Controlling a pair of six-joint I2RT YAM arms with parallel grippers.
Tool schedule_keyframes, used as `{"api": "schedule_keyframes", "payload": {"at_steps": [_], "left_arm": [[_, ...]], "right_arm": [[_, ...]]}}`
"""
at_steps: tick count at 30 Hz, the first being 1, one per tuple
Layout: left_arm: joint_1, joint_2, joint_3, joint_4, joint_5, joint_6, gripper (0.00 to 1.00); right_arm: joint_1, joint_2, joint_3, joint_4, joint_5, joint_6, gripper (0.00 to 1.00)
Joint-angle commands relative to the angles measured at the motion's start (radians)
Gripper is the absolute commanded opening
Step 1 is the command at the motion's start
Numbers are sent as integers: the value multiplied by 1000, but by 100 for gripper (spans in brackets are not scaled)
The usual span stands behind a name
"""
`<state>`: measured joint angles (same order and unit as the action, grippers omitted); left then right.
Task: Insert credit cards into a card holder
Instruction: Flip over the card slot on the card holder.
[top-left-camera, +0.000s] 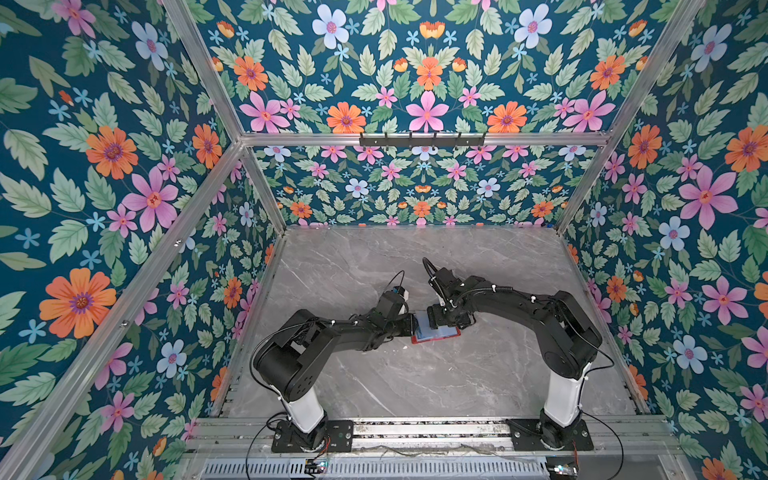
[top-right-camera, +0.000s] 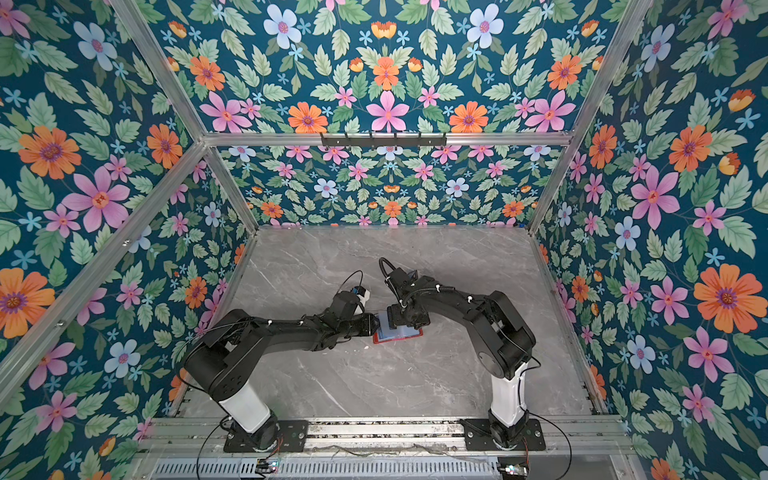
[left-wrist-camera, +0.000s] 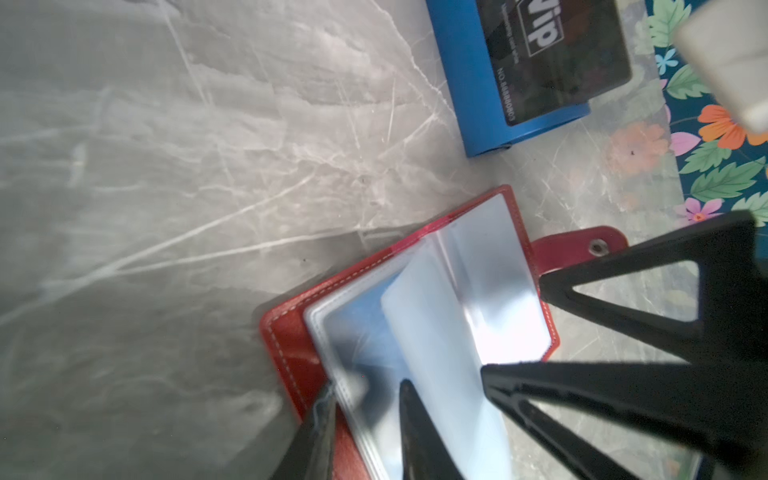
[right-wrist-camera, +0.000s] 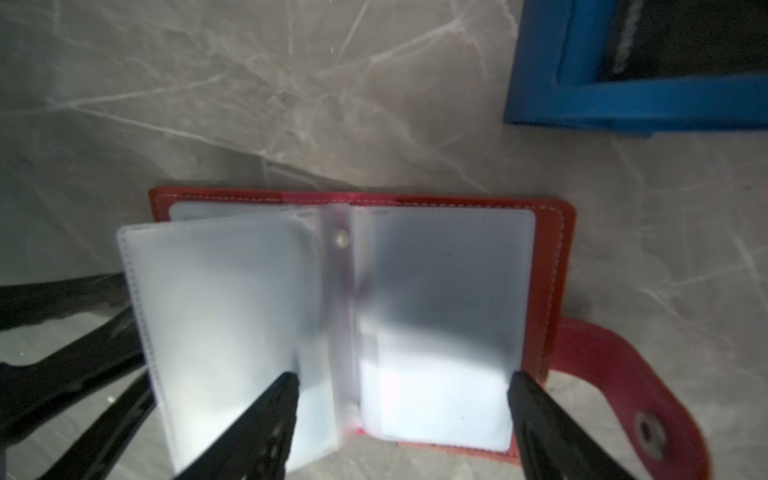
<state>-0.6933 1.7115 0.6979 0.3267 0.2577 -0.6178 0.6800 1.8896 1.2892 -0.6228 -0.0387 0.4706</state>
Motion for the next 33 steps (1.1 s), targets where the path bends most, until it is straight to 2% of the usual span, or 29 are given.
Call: {"api": "schedule_keyframes", "payload": {"at_steps": [1,9,13,22,27,33], "left_arm": [[-1,15,-8,-39,-16,-12,26],[0,3,-4,-98,-79,-12,25],[-3,-56,17,-160,-133,31,30],[-3,-164,88,-300,-246,130,38],[-4,-196,91,-322,-328,118,38],[-5,-144,178,-296,-227,143,38]], "right_arm": [[1,-11,0,-26,21,-10,84],[1,-88,-47,12,54,17,86],[-1,-135,-86,51,63,39,85],[-70,-274,-170,148,-34,63,76],[-109,-316,-183,155,-58,48,71],[-175,-291,-131,111,-82,3,68]]}}
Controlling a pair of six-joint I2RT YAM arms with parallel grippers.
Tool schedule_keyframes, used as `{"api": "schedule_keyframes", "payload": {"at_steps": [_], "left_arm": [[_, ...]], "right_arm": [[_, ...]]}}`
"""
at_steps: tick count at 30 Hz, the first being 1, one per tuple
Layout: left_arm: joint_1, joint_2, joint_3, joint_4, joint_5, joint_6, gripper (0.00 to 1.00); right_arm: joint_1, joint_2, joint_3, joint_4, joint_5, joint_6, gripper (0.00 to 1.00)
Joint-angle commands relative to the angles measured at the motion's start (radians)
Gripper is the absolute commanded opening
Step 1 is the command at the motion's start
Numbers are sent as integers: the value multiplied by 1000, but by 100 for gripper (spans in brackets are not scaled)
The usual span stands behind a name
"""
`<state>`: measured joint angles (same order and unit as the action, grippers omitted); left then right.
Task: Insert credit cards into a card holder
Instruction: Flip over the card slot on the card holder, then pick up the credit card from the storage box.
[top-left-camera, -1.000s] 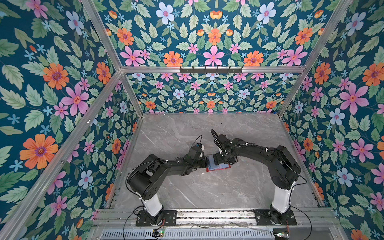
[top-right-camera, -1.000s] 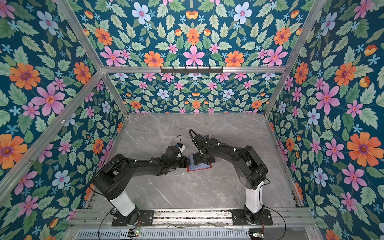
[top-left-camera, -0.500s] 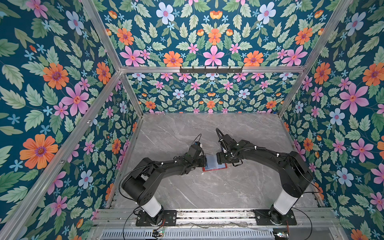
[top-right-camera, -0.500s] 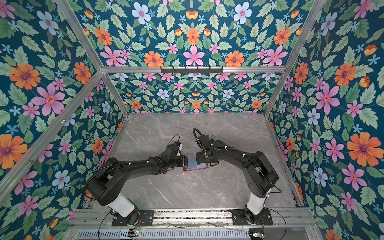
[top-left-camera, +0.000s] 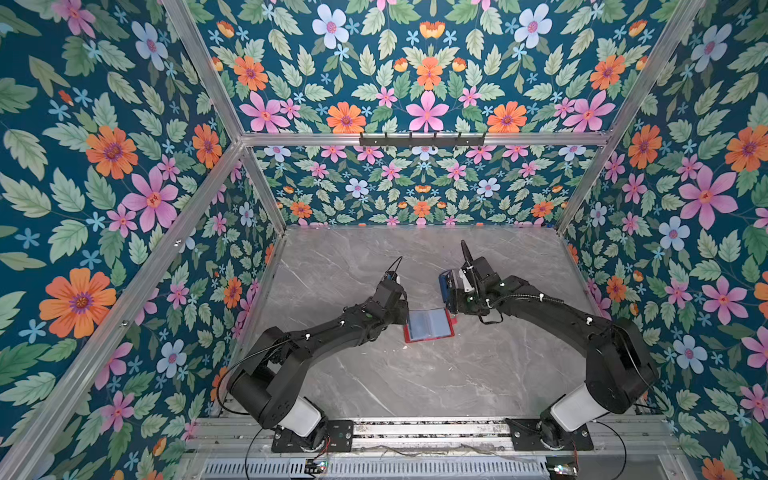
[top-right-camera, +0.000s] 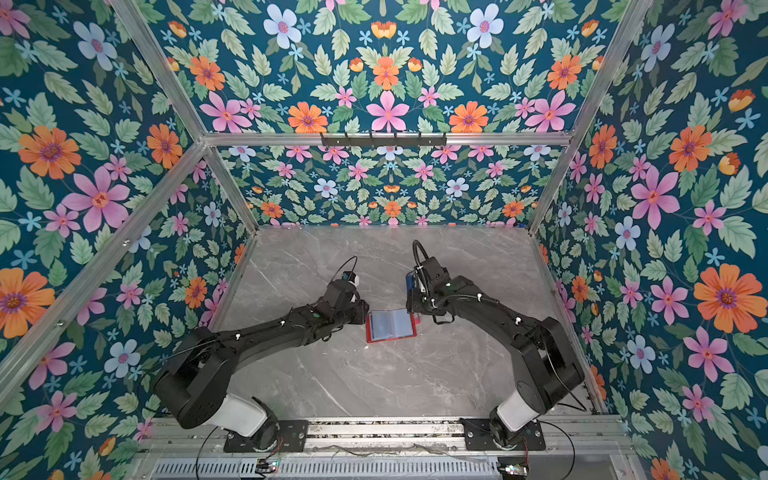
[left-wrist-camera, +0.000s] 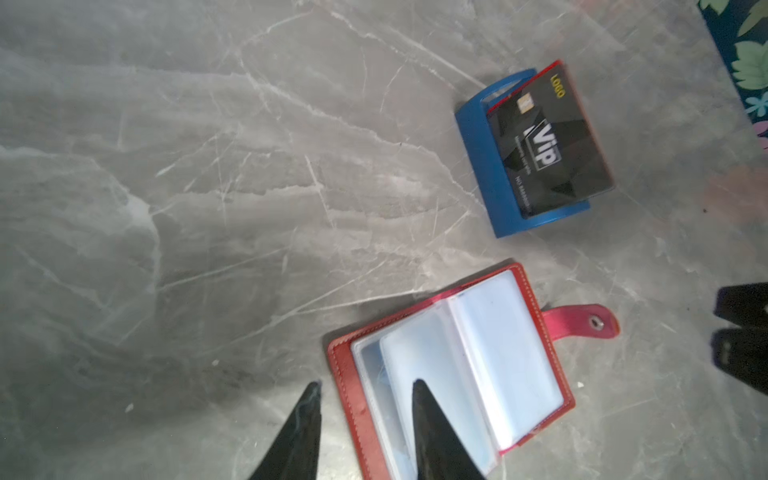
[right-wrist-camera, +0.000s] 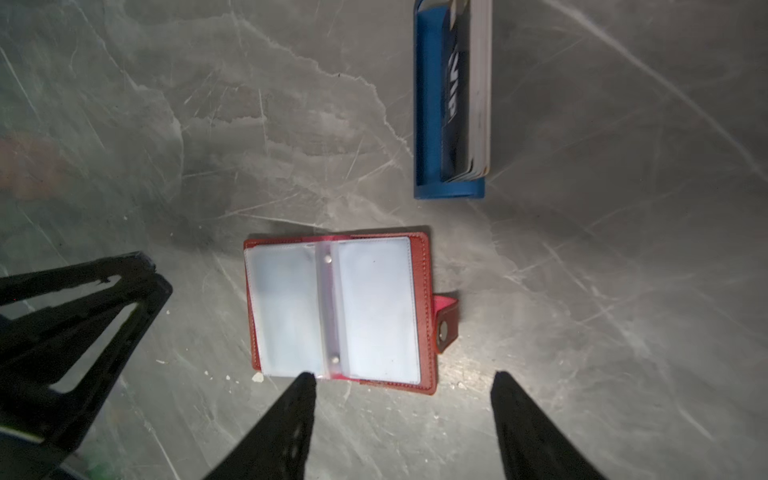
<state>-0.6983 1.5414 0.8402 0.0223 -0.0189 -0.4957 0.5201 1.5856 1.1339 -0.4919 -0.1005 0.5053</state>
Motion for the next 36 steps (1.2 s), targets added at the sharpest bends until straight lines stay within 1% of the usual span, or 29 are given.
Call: {"api": "schedule_keyframes", "payload": {"at_steps": [1,3,7,13,16,18,24,29,36], "left_arm": [[1,51,62,19,76,20,38],[2,106,113,44,128,13,38],[3,240,263,44,175,10,39],[5,433,465,49,232,-19,41],[10,514,552,42,264,-30,41],[12,556,600,33,275,-36,41],[37,640,667,36,334,-81,40],[50,670,673,45,371,-119,35],[55,705,677,65,439,-150,33]], "right_arm": [[-25,26,46,-37,-21,-42,68],[-46,55,83,-59,-23,-62,68],[-91,140,164,-91,-42,-97,66],[-137,265,299,-136,-75,-141,58],[-147,317,360,-160,-83,-159,52],[-153,347,393,-163,-91,-167,50],[-162,436,492,-218,-71,-178,45],[-162,488,554,-250,-80,-185,43],[-162,551,642,-316,-80,-196,39]]}}
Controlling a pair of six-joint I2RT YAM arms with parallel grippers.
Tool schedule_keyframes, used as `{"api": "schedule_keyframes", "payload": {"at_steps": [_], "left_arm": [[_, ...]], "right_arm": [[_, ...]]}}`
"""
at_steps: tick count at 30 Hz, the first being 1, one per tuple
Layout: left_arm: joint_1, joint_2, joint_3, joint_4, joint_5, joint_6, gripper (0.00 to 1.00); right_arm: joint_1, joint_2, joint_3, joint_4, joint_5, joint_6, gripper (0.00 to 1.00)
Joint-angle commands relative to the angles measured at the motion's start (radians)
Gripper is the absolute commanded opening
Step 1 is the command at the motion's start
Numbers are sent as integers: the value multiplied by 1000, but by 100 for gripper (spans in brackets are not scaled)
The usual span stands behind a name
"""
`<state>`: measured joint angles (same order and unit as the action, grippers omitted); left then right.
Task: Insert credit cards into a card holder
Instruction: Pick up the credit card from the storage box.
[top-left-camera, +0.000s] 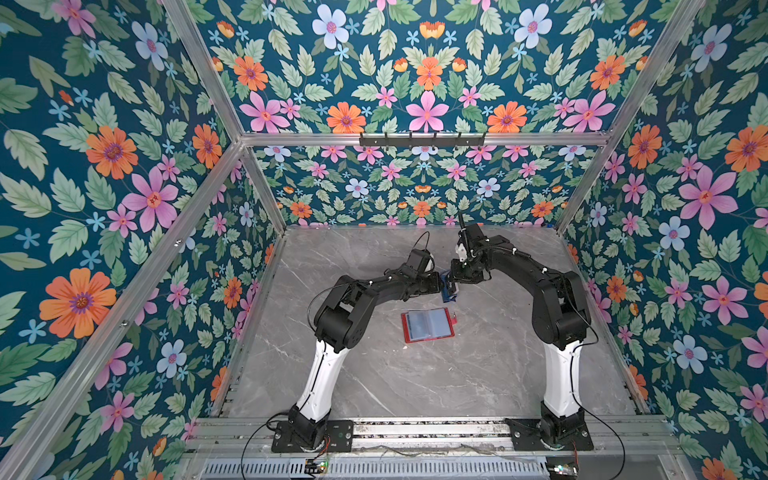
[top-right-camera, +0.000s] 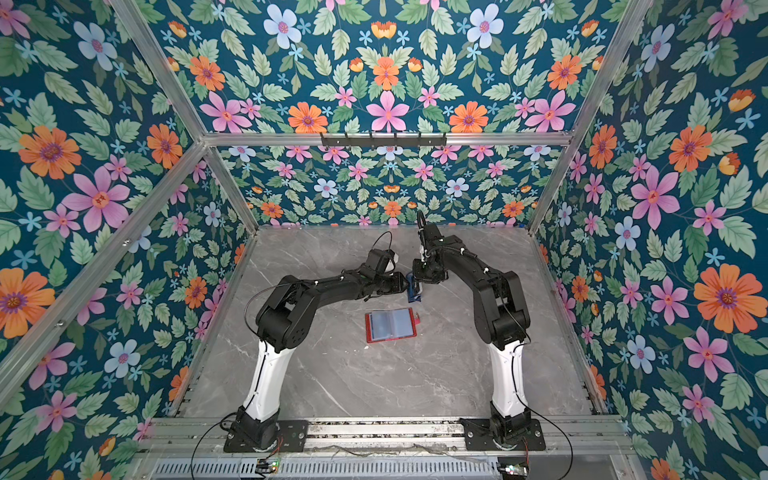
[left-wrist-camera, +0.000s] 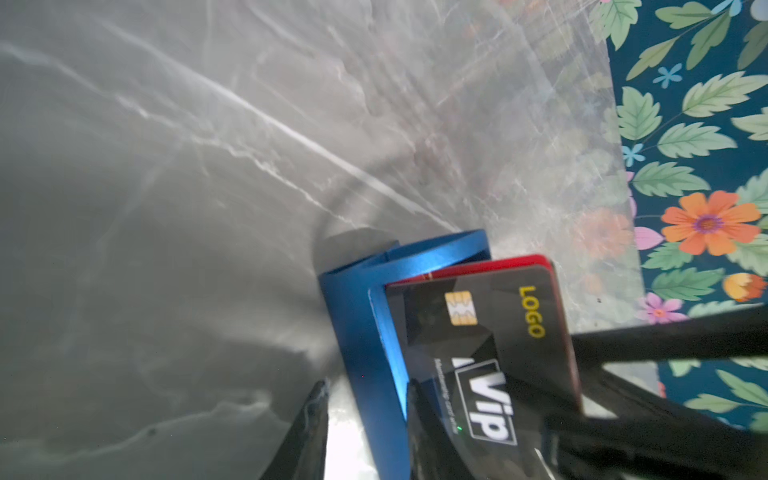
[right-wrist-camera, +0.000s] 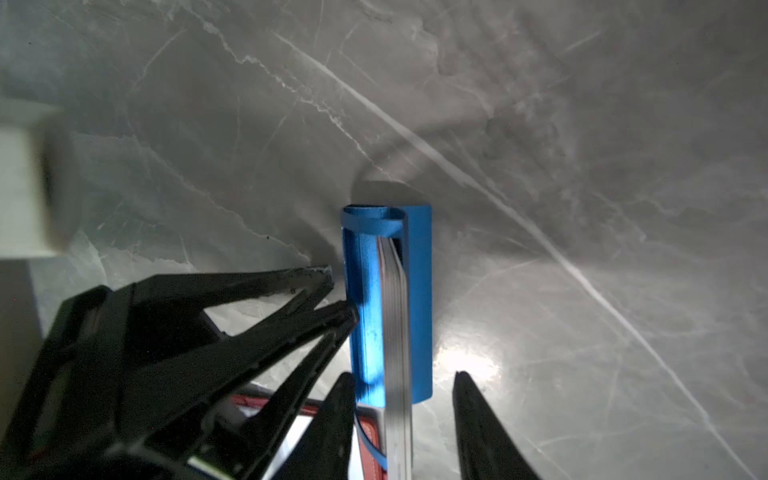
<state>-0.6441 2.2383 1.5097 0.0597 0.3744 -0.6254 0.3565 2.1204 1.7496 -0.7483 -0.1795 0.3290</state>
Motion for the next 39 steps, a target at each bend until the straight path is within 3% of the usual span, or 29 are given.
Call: {"api": "schedule_keyframes", "payload": {"at_steps": [1,17,39], "left_arm": [[0,13,9,28,48,-23,33],[2,44,23,-7,72,-51,27],[1,40,18,-29,41,-60,26]], "right_arm": [[2,24,37,-68,0,-20,38],[3,100,121,-145,10,-38,34],[18,125,180,-228,118,-30,31]]}}
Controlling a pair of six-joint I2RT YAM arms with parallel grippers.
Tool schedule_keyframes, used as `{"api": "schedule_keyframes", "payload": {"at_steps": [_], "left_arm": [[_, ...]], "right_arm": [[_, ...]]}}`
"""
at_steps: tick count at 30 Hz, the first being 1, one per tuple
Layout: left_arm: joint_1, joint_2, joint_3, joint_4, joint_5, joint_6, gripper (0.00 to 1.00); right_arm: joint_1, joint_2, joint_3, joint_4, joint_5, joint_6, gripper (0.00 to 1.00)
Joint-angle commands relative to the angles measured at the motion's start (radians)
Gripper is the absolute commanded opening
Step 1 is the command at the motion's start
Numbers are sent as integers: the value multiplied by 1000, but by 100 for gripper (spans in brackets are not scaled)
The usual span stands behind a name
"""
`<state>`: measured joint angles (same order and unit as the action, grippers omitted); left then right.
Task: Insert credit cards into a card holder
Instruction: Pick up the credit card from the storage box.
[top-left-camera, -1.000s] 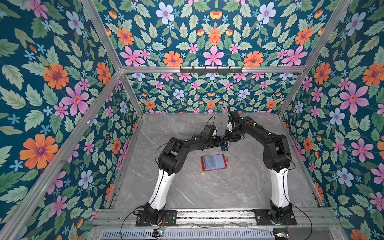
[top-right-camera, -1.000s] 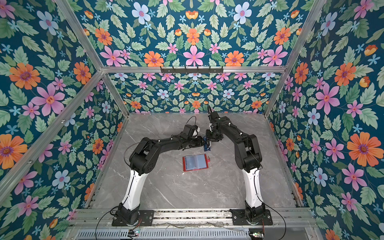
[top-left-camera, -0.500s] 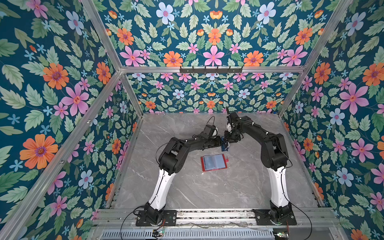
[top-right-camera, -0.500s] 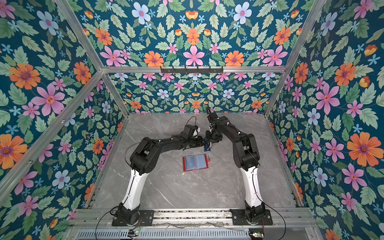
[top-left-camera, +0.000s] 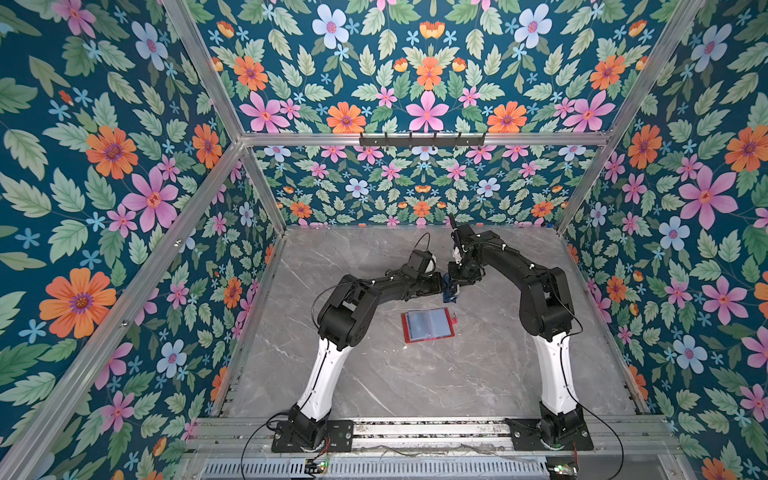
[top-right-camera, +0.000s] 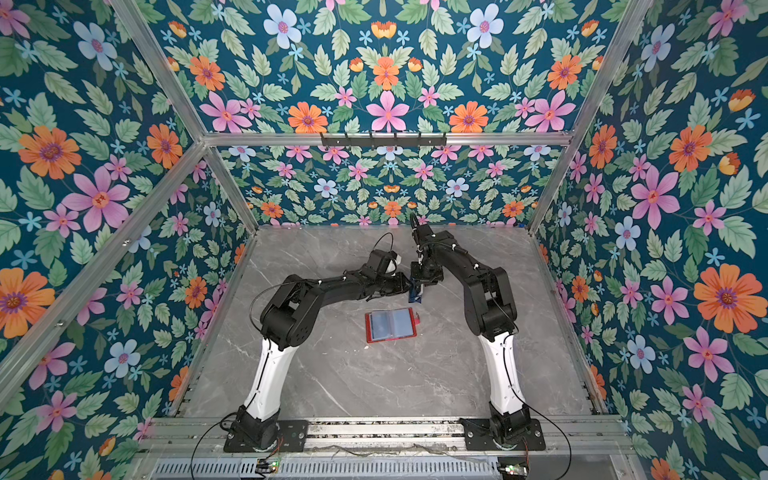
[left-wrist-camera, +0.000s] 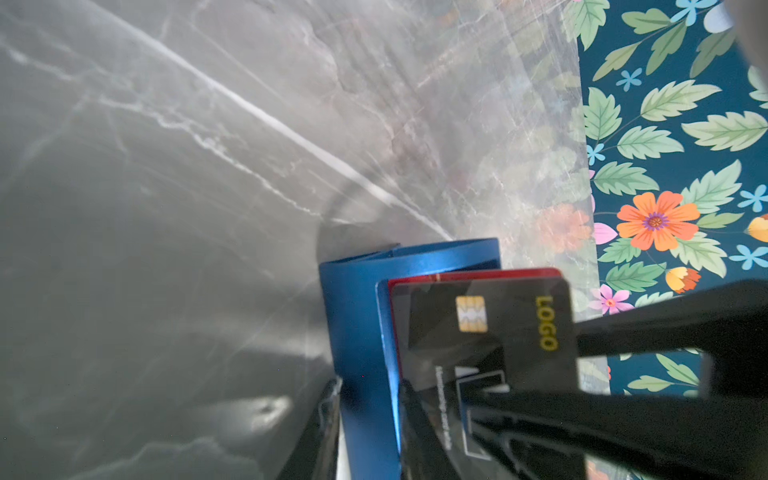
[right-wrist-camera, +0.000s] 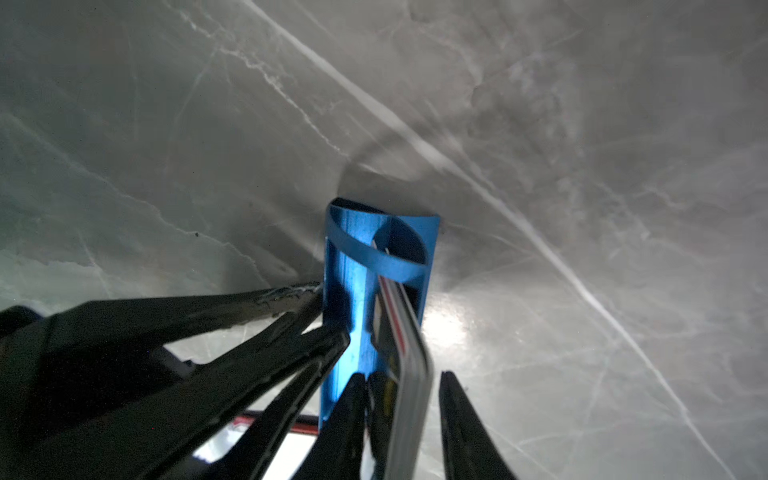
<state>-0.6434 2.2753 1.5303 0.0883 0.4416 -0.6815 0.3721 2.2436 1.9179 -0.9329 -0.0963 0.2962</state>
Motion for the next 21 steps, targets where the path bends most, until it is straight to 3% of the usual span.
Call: {"api": "schedule_keyframes", "payload": {"at_steps": [1,21], "left_arm": [[0,2,-2,-58,-27,-4,26],[0,6,-3,-71,-46,-10,24]], "right_arm": [[3,1,14,-47,36,1,31],[16,-44,22,-73,59,8,26]]}}
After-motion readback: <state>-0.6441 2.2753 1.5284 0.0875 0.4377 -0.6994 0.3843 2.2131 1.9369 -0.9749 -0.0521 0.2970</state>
